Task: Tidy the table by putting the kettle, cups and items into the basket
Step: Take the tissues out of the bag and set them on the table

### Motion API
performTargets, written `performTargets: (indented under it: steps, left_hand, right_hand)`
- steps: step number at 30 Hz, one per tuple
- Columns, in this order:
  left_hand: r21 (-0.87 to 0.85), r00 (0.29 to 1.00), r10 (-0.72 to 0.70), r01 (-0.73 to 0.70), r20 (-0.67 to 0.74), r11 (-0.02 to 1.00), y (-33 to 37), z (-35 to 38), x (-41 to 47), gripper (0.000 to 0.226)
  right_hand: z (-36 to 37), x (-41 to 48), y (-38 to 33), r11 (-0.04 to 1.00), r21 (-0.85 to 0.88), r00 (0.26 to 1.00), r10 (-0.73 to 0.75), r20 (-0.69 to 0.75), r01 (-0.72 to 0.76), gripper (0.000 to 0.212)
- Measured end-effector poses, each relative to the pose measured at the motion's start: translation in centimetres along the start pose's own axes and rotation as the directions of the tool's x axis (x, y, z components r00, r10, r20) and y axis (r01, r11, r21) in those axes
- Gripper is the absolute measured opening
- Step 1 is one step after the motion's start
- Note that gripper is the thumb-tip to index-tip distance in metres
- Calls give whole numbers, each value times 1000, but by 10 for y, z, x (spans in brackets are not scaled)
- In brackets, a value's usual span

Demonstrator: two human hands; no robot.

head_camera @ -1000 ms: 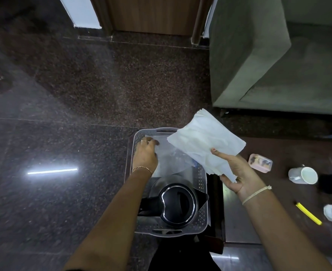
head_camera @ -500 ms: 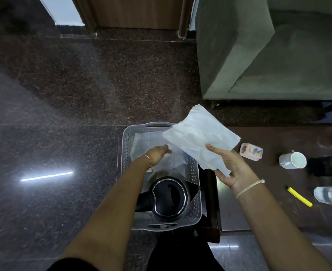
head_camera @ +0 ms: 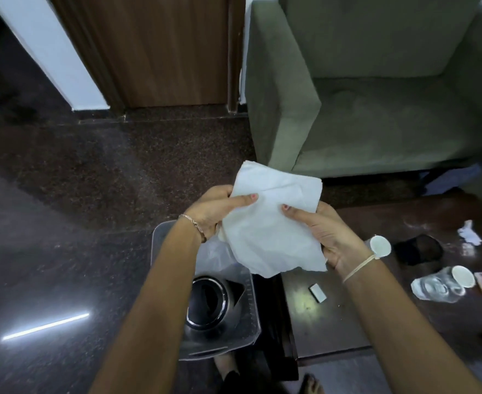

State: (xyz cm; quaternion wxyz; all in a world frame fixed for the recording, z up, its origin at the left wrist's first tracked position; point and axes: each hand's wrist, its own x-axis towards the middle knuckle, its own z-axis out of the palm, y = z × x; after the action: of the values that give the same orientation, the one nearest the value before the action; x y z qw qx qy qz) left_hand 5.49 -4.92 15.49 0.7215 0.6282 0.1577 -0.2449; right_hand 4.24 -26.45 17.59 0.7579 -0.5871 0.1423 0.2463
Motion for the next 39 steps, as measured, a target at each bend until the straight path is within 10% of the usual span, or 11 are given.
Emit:
performTargets:
  steps: [10, 25, 39]
  left_hand:
    - [-164, 966, 203, -228, -159, 960, 9, 186, -38, 27]
    - [-360, 994, 113, -101, 13, 927, -12, 427, -50, 47]
    - [-310, 979, 174, -133, 108, 941, -9, 497, 6, 40]
  right_hand:
    - [-139, -93, -49, 875, -196, 894, -448, 17, 443, 89]
    - [-341, -194, -84, 780, -360, 768, -604, -213, 512, 11]
    - [-413, -148, -98, 779, -491, 599, -619, -508, 389, 8]
